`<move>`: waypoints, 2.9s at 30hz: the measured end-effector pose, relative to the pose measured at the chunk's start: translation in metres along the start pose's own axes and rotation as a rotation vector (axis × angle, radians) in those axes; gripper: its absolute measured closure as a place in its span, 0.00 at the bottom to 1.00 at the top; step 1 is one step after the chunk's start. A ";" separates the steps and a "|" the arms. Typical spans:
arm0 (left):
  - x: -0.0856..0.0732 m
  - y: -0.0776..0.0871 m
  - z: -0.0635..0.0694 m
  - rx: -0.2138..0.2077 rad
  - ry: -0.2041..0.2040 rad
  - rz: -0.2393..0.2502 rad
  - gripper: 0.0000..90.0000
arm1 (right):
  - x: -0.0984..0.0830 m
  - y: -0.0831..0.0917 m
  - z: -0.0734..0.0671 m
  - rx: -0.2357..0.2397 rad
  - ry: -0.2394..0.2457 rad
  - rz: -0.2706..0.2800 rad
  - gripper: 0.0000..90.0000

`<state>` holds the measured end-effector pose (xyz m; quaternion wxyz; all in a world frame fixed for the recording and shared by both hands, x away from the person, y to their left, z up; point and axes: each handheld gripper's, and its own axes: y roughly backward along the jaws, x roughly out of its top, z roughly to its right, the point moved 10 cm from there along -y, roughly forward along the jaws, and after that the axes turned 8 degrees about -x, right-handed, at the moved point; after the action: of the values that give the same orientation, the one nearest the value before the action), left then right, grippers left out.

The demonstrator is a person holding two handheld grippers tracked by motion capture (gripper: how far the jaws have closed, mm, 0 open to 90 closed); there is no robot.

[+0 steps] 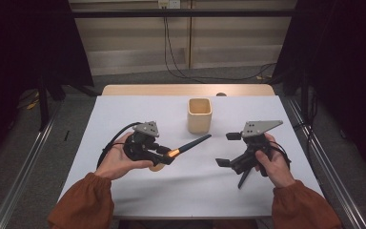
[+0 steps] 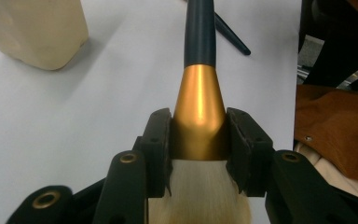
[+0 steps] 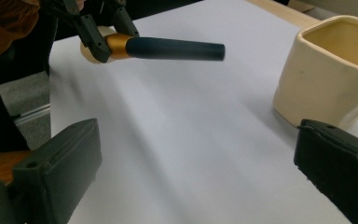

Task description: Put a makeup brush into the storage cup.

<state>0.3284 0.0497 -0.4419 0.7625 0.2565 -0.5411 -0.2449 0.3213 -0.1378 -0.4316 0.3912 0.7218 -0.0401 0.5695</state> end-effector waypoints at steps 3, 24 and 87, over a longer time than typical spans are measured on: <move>0.001 -0.002 0.001 -0.002 -0.005 -0.016 0.69 | 0.003 -0.003 -0.002 0.020 0.028 -0.030 0.01; 0.001 -0.018 0.005 -0.025 -0.035 -0.123 0.69 | 0.010 -0.026 -0.015 0.142 0.256 -0.282 0.05; 0.000 -0.035 0.004 -0.069 -0.036 -0.162 0.69 | 0.000 -0.082 -0.047 0.298 0.538 -0.623 0.76</move>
<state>0.3217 0.0225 -0.4638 0.7386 0.2688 -0.5235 -0.3289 0.3257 -0.0520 -0.4718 0.4321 0.5742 0.3654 0.5916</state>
